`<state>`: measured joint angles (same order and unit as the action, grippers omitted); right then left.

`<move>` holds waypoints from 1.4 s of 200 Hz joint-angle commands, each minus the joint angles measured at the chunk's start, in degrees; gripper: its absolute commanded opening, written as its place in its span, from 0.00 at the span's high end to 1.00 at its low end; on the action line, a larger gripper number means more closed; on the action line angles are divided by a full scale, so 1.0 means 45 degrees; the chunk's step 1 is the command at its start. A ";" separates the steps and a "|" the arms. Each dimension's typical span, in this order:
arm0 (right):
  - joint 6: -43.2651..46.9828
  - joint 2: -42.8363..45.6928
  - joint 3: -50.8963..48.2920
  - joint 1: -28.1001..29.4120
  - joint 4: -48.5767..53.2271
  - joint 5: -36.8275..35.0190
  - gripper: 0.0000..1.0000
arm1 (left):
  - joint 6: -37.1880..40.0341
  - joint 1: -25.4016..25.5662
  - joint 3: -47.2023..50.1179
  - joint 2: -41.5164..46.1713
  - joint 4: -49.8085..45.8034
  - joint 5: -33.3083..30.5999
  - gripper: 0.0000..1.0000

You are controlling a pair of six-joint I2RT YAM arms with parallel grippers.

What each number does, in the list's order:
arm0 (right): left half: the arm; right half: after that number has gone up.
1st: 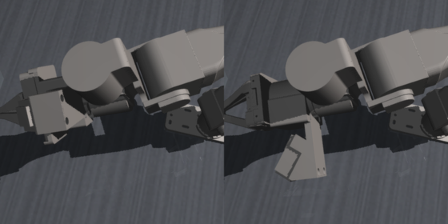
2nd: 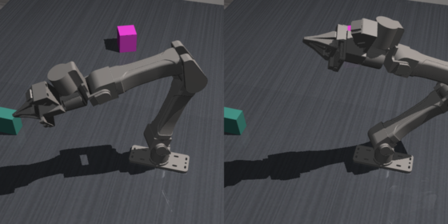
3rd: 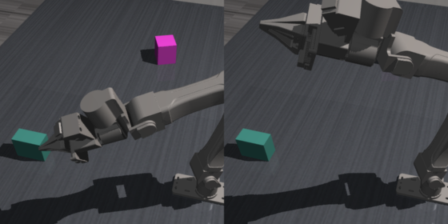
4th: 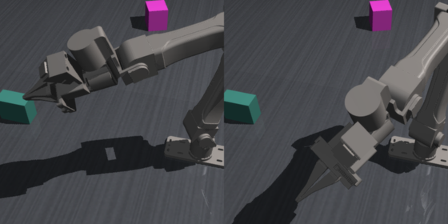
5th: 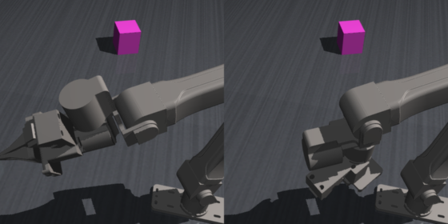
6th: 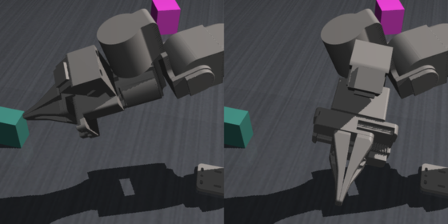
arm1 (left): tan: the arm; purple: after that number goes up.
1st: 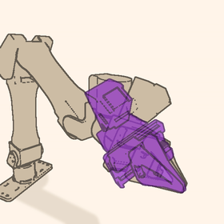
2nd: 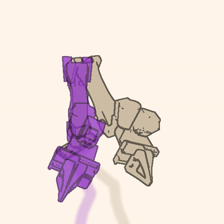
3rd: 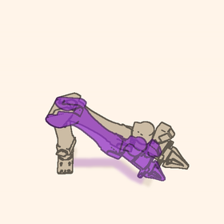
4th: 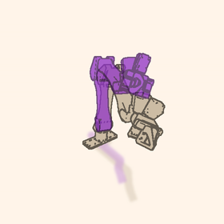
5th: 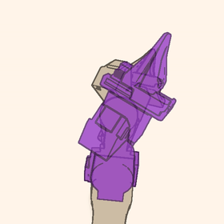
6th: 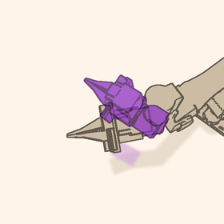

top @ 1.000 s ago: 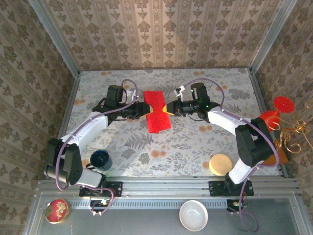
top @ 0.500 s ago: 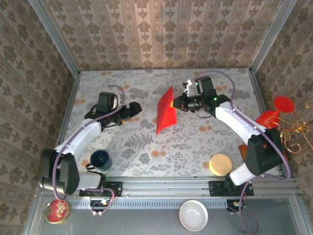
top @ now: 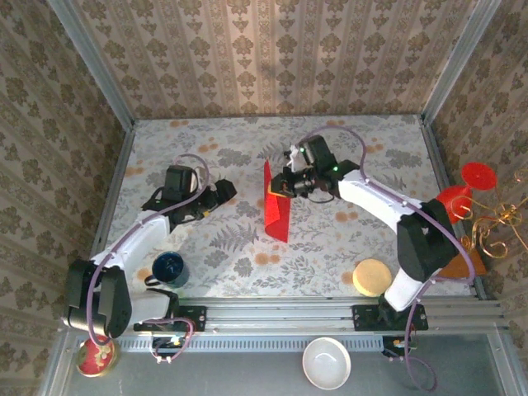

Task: Fold a paper plane with a square sheet of paper (pick it up from the middle)
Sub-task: First fold in half a square sheet of paper at the center of the table.

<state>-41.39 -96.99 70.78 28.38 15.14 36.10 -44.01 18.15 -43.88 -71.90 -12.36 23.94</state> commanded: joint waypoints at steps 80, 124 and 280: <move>-0.1880 -0.1396 -0.3665 -0.0408 -0.4454 -0.0004 1.00 | -0.0607 0.3483 -0.0725 -0.2710 0.0242 -0.1900 0.11; -0.0971 -0.1771 -0.3421 -0.0767 -0.3674 -0.0111 1.00 | -0.1275 0.4546 -0.1324 -0.3901 0.0761 -0.2450 0.19; 0.0232 -0.2061 -0.3073 -0.1117 -0.2548 -0.0169 0.98 | -0.1720 0.5224 -0.3076 -0.6684 0.0638 -0.2596 0.49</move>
<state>-41.50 -105.08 55.88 23.40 1.85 35.18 -51.83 41.28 -56.27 -100.27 -7.68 11.77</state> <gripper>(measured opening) 0.068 0.530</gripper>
